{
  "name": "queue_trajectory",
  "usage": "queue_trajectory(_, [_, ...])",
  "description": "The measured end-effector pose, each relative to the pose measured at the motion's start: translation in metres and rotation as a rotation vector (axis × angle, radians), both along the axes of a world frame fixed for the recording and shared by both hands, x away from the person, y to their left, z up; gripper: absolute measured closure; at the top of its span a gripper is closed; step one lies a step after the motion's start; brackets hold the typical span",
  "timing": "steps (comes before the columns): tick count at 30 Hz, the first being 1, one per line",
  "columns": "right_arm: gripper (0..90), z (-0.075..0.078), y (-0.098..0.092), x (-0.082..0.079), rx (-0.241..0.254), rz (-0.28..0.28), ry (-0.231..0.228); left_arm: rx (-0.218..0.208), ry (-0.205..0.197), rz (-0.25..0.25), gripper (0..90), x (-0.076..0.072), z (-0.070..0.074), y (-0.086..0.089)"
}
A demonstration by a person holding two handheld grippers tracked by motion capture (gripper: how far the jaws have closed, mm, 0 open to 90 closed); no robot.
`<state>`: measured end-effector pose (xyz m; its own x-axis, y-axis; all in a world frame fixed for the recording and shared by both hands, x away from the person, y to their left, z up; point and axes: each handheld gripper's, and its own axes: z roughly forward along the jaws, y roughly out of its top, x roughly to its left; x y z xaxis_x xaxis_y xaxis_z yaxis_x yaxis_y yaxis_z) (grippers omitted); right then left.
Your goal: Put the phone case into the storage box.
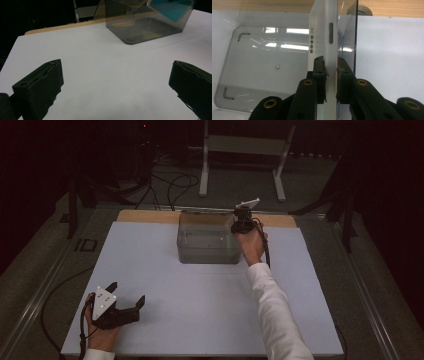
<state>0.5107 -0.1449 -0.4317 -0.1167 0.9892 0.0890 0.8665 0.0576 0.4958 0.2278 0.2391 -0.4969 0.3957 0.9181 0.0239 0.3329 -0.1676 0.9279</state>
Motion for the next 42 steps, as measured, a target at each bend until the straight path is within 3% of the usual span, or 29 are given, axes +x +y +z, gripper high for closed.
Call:
queue_trajectory(28, [80.5, -0.013, 0.008, 0.002, -0.058, -0.023, 0.018, -0.005, 0.001, 0.004, 0.3, 0.0, 0.0, 0.001])
queue_trajectory(42, [80.3, -0.018, 0.012, 0.002, -0.063, -0.036, 0.015, -0.011, -0.002, 0.004, 0.2, -0.001, 0.0, 0.001])
